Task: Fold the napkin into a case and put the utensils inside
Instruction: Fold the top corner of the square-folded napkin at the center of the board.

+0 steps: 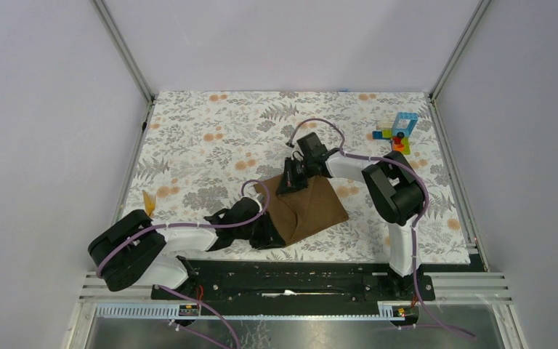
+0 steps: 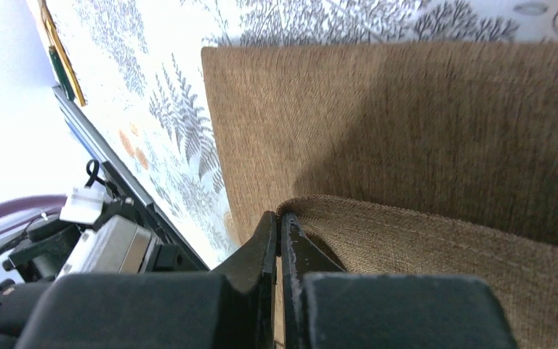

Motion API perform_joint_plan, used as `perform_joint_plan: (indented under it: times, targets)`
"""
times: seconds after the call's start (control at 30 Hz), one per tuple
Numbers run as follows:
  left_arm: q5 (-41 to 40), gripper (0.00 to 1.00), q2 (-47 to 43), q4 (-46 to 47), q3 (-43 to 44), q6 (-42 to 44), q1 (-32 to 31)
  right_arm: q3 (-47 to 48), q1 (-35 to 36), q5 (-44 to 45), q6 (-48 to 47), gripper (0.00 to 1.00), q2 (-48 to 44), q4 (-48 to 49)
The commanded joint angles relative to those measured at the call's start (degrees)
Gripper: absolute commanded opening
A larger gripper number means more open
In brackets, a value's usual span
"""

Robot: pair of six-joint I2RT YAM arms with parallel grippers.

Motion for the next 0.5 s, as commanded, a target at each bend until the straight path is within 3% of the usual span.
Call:
perform_joint_plan:
  times: [0.0, 0.23, 0.47]
  targets:
    - [-3.34, 0.33, -1.30, -9.43, -1.59, 1.71, -0.67, 3.38, 0.17, -1.61, 2.80, 0.00, 1.85, 3.27]
    - [-6.69, 0.43, -12.20, -23.15, 1.65, 3.27, -0.56, 4.32, 0.33, -1.74, 4.32, 0.00, 2.73, 4.76]
    - [-12.22, 0.45, -22.95, -37.34, 6.67, 4.95, 2.57, 6.08, 0.76, -2.76, 6.80, 0.04, 5.04, 8.27]
